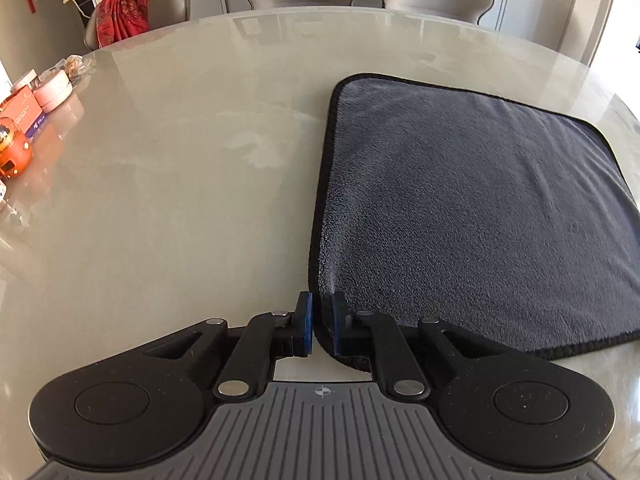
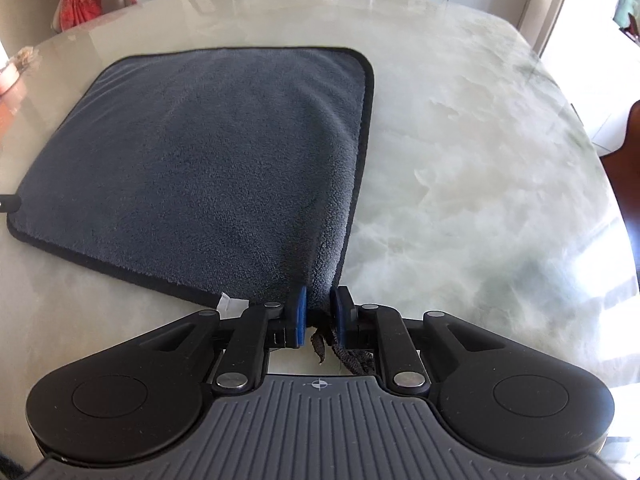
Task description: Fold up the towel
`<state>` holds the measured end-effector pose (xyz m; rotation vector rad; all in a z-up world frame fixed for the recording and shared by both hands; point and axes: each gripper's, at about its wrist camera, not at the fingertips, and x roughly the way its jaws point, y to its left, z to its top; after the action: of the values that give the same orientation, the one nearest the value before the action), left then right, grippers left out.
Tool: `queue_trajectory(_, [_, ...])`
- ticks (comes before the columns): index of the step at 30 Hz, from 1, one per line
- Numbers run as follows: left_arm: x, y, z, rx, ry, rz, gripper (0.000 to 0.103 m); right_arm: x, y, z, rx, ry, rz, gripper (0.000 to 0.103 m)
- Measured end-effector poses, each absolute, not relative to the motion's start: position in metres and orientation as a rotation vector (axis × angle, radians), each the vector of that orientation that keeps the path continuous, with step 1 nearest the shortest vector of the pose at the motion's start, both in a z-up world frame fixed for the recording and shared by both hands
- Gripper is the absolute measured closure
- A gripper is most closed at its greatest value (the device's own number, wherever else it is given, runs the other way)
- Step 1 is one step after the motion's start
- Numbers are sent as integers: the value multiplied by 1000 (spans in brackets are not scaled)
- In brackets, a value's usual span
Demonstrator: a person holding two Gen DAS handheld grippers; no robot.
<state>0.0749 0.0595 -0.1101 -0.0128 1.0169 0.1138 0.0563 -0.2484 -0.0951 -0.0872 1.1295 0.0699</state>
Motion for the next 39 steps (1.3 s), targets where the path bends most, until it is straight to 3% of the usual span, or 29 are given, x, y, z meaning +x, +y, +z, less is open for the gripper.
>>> queue_trajectory(3, [70, 60, -109, -4, 1021, 112, 91, 56, -252, -92, -113, 1146, 50, 79])
queue_trajectory(8, [72, 72, -94, -10, 998, 116, 88, 66, -265, -76, -155, 1125, 10, 75])
queue_trajectory(11, [81, 74, -83, -2, 949, 107, 65, 84, -273, -67, -114, 1052, 24, 70])
queue_trajectory(13, [94, 73, -73, -7, 886, 84, 41, 103, -270, -64, -93, 999, 67, 70])
queue_trajectory(18, [156, 58, -73, -13, 762, -26, 40, 162, -253, -72, -64, 908, 170, 70])
queue_trajectory(27, [226, 41, -96, -43, 752, -127, 40, 233, -248, -89, -62, 892, 188, 70])
queue_trajectory(39, [266, 45, -127, -52, 850, -99, 40, 262, -256, -111, -112, 925, 157, 65])
